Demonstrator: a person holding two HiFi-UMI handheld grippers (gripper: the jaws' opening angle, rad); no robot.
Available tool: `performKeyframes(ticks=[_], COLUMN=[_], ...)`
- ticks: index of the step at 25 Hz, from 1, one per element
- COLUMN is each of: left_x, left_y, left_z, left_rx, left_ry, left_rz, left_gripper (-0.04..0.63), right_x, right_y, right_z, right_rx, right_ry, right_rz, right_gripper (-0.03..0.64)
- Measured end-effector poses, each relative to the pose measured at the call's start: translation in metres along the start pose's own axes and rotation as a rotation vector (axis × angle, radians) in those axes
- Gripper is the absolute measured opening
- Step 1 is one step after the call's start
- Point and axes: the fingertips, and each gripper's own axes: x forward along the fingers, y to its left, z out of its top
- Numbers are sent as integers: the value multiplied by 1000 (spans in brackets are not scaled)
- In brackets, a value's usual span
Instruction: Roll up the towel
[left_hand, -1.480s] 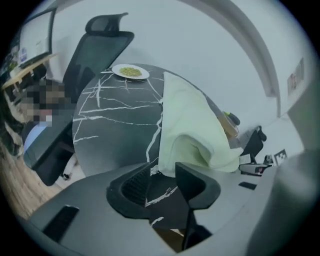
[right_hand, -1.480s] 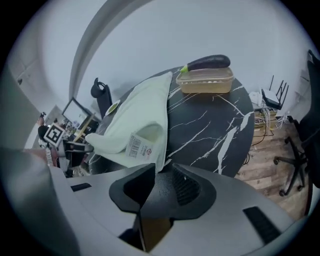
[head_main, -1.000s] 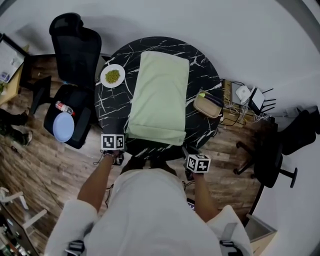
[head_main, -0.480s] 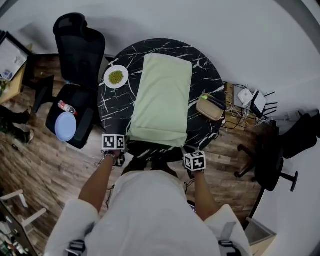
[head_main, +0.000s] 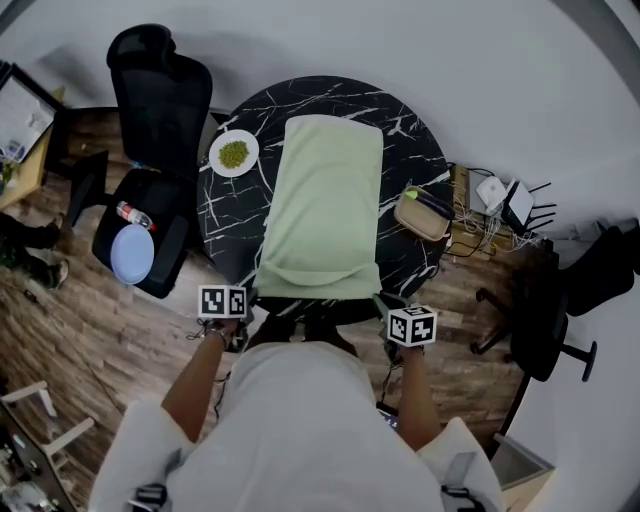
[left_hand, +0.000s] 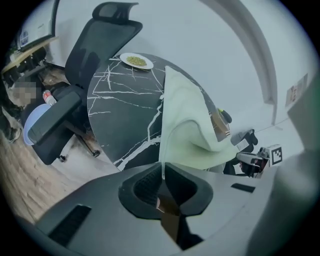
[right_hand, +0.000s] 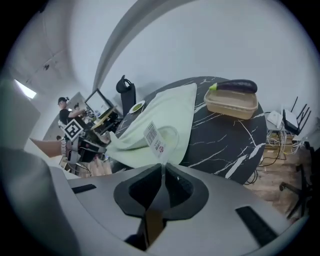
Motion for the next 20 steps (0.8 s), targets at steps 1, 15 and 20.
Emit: performKeyframes(ticks=[1,15,20], left_x=[-2,-60,-69], left_y=[0,-28,-34], left_z=[-4,8,27], left_rx=[-2,134,121], left_ry=[6,-333,-345], left_rz=[-1,-49,-24], left_gripper=[17,17,17], right_x=[-1,-30,-27], right_y=[-1,18,15], right_z=[-6,3,39], right_rx=[9,60,62], right_ry=[16,-81,-90], right_rz=[-1,44,45], right_gripper=[15,16,18])
